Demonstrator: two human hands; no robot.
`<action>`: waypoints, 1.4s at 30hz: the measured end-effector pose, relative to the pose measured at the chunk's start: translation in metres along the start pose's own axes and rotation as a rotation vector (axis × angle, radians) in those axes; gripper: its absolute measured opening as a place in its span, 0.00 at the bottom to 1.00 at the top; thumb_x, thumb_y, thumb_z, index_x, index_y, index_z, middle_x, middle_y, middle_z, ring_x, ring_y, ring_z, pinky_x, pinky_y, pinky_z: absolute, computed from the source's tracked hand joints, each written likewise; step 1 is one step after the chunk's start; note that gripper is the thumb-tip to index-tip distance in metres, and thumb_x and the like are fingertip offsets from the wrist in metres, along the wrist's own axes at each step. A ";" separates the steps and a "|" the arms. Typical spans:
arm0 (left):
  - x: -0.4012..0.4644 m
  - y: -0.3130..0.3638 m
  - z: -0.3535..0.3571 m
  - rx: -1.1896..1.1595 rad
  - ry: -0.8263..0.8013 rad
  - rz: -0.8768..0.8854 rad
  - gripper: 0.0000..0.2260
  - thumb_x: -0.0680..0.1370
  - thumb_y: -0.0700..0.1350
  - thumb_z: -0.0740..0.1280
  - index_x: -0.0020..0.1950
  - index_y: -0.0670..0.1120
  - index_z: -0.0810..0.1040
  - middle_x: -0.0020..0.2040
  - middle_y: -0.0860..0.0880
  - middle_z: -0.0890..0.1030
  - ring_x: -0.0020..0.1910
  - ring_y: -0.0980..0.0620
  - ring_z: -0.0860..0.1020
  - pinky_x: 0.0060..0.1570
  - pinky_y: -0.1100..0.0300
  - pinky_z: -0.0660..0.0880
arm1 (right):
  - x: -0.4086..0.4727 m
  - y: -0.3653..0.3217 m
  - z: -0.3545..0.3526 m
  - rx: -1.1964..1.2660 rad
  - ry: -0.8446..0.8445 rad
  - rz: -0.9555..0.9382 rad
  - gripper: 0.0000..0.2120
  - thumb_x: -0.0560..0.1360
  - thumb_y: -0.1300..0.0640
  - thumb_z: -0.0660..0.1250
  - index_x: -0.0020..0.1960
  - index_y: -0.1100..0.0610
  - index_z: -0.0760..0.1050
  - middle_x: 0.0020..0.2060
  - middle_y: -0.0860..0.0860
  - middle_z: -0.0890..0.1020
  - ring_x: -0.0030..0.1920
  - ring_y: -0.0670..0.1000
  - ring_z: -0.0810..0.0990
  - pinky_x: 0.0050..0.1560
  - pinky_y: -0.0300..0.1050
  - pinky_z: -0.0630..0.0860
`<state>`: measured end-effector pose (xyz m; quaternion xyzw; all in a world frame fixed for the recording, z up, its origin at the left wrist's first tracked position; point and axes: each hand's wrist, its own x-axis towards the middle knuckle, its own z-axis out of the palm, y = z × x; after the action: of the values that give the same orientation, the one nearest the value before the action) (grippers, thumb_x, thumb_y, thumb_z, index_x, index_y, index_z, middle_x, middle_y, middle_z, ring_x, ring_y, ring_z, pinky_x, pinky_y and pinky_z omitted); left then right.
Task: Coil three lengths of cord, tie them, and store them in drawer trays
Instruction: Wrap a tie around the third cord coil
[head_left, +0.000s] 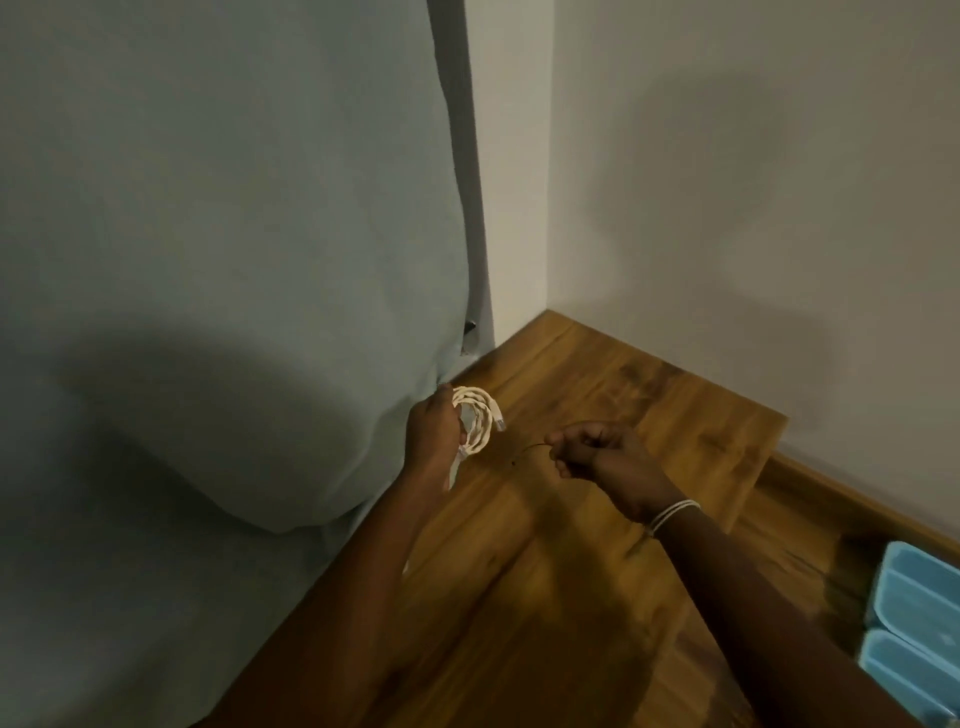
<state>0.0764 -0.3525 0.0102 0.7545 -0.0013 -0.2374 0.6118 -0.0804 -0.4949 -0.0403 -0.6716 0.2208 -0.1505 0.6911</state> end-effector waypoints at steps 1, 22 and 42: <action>-0.002 0.002 -0.006 -0.005 0.007 0.008 0.23 0.83 0.53 0.56 0.66 0.35 0.74 0.63 0.33 0.77 0.62 0.35 0.76 0.62 0.45 0.74 | 0.001 -0.012 0.009 0.045 -0.015 -0.008 0.05 0.77 0.67 0.68 0.48 0.62 0.83 0.39 0.59 0.84 0.37 0.50 0.82 0.43 0.44 0.82; -0.024 0.025 -0.075 -0.111 0.190 0.236 0.25 0.83 0.54 0.53 0.62 0.34 0.76 0.59 0.32 0.79 0.58 0.35 0.78 0.56 0.50 0.75 | 0.002 -0.071 0.141 0.061 -0.084 -0.088 0.07 0.77 0.64 0.68 0.53 0.60 0.84 0.43 0.59 0.85 0.39 0.52 0.82 0.42 0.43 0.83; -0.031 0.025 -0.079 0.012 0.283 0.520 0.09 0.82 0.44 0.58 0.53 0.42 0.76 0.46 0.48 0.79 0.45 0.50 0.79 0.44 0.54 0.79 | 0.007 -0.088 0.193 0.121 0.351 -0.238 0.19 0.71 0.70 0.70 0.30 0.56 0.64 0.26 0.54 0.71 0.29 0.51 0.73 0.33 0.45 0.78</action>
<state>0.0847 -0.2772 0.0551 0.7581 -0.1105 0.0351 0.6417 0.0315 -0.3365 0.0467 -0.6138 0.2472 -0.3586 0.6584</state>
